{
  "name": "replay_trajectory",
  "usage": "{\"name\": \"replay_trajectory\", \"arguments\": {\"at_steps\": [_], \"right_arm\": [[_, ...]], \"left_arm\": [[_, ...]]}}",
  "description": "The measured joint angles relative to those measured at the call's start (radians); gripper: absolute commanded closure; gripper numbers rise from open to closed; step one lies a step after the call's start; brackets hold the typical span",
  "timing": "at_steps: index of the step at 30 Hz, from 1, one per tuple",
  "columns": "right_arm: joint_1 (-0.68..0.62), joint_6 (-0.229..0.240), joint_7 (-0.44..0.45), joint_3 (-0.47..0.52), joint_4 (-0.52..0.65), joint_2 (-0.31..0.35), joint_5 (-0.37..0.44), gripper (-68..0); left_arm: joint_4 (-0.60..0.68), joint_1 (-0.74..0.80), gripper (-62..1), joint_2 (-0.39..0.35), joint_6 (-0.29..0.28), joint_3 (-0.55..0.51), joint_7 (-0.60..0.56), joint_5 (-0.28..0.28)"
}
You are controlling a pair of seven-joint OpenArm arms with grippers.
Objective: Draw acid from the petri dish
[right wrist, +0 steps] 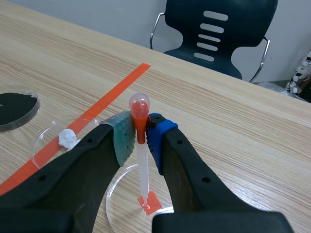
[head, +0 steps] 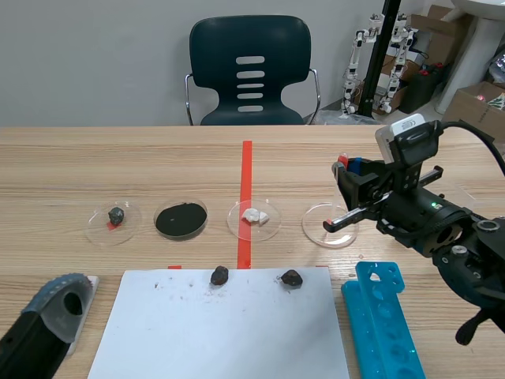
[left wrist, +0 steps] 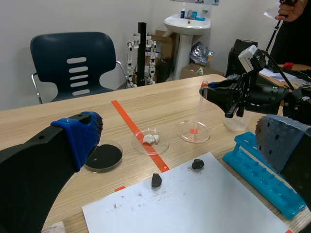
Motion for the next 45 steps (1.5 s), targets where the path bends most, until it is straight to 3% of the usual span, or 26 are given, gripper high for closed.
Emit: {"name": "replay_trajectory", "arguments": {"at_steps": [37,45], "right_arm": [[0.000,-0.003,0.015,0.000,0.000,0.000,0.002,-8.6],[-0.021,-0.003,-0.008,0.000,0.044,0.027,0.061,-8.6]], "left_arm": [[0.000,0.000,-62.3,0.000,0.000,0.000,0.000,0.000],[0.000,0.000,-62.3,0.000,0.000,0.000,0.000,0.000]]}}
